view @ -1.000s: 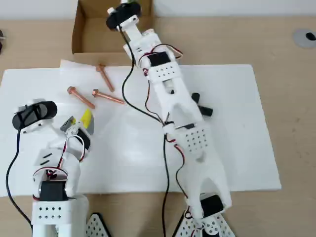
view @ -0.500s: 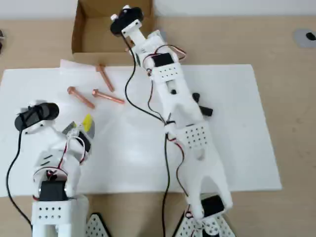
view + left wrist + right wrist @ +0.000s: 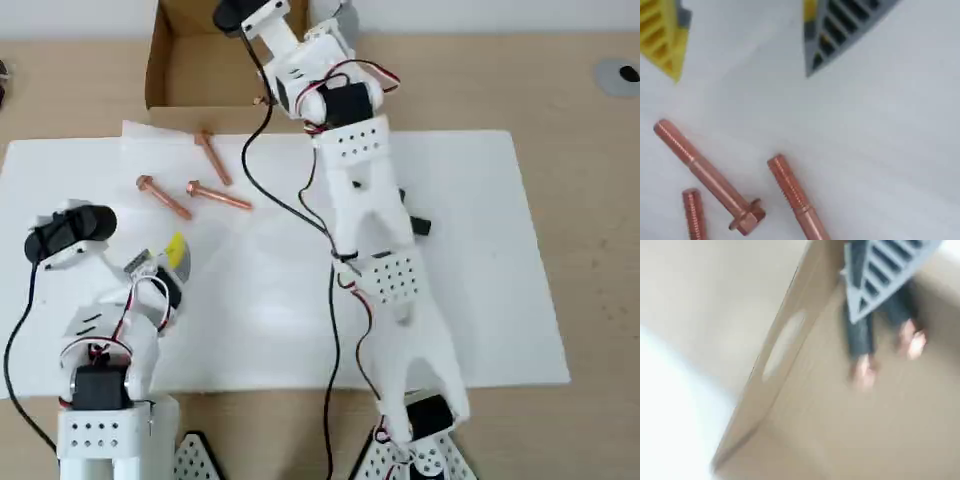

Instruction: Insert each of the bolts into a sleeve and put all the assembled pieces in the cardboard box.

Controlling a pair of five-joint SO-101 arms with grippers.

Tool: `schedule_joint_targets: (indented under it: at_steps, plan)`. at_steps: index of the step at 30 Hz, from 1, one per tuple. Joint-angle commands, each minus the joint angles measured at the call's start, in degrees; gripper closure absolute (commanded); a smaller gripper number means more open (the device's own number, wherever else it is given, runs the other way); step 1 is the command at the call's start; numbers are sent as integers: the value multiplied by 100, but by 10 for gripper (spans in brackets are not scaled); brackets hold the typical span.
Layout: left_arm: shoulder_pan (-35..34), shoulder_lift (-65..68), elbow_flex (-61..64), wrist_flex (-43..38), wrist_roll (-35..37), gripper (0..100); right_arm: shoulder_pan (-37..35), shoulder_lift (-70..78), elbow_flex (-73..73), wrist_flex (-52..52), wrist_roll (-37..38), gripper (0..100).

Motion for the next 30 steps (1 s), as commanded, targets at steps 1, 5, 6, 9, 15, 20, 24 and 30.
schedule_joint_targets:
  at_steps: [1,5,6,9,15,20,24,30]
  plan:
    - [-316,567,-949,237,-26,821,4,-1200,-119,1257,44,536]
    - [-580,2237,-2013,360,-44,820,286,-1490,286,2497,53,536]
    - [-580,2774,-2374,448,-44,820,374,-1490,365,2778,53,537]
    - [-571,4558,-3684,932,-35,824,875,-1490,1156,2752,105,537]
    - [-571,7705,-6330,1943,-35,825,1086,-2440,3793,2760,325,537]
    - [-615,9534,-7868,2180,35,825,629,-3758,6774,2708,923,537]
    - [-659,10431,-8475,2163,1371,825,347,-4804,8382,2127,1116,537]
    - [-422,10800,-8862,1987,2277,825,286,-5613,9965,659,1099,537]
